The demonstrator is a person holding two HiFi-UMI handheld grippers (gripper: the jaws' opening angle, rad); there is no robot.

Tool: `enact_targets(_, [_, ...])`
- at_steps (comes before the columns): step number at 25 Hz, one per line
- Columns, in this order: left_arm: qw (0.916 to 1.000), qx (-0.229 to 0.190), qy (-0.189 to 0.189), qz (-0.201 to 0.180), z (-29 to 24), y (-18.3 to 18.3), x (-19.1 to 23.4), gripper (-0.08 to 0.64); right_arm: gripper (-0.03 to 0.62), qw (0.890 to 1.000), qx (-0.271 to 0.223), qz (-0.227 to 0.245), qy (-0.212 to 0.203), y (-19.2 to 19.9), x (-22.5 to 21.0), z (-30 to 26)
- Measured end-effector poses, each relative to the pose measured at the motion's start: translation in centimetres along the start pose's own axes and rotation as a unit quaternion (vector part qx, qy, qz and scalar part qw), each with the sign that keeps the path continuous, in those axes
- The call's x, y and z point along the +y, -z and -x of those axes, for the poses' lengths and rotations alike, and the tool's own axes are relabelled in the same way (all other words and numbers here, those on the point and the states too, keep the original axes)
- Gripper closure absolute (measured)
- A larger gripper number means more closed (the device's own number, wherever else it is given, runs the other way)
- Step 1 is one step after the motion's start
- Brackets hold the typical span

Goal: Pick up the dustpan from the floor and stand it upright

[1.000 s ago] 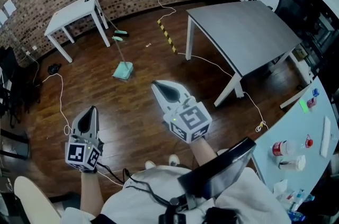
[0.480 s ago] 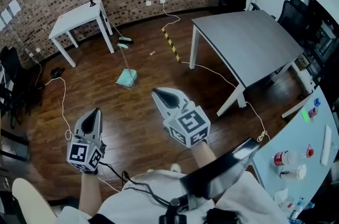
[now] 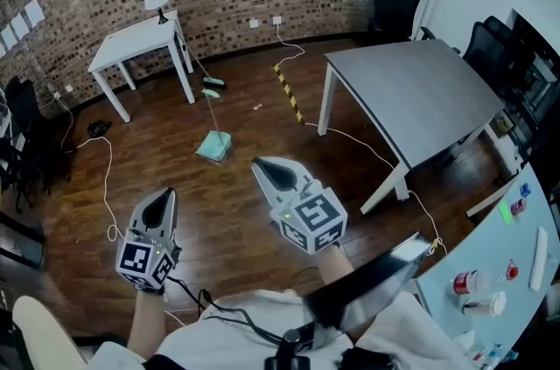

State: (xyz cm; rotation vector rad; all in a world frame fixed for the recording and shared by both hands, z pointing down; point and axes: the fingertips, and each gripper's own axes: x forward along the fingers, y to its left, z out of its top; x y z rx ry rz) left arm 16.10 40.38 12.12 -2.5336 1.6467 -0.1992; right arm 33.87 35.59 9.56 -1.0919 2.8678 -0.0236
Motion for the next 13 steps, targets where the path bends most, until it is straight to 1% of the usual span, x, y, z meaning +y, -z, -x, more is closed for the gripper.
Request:
enact_targets(5, [1.0000, 0.003, -0.003, -0.003, 0.2, 0.4, 0.6, 0.557, 0.612, 1.000, 0.000, 0.013, -0.010, -0.4, 0.3, -1.0])
enact_targets(13, [0.9999, 0.000, -0.010, 0.003, 0.8, 0.4, 2.0, 0.557, 0.612, 1.000, 0.003, 0.014, -0.016, -0.3, 1.5, -1.9])
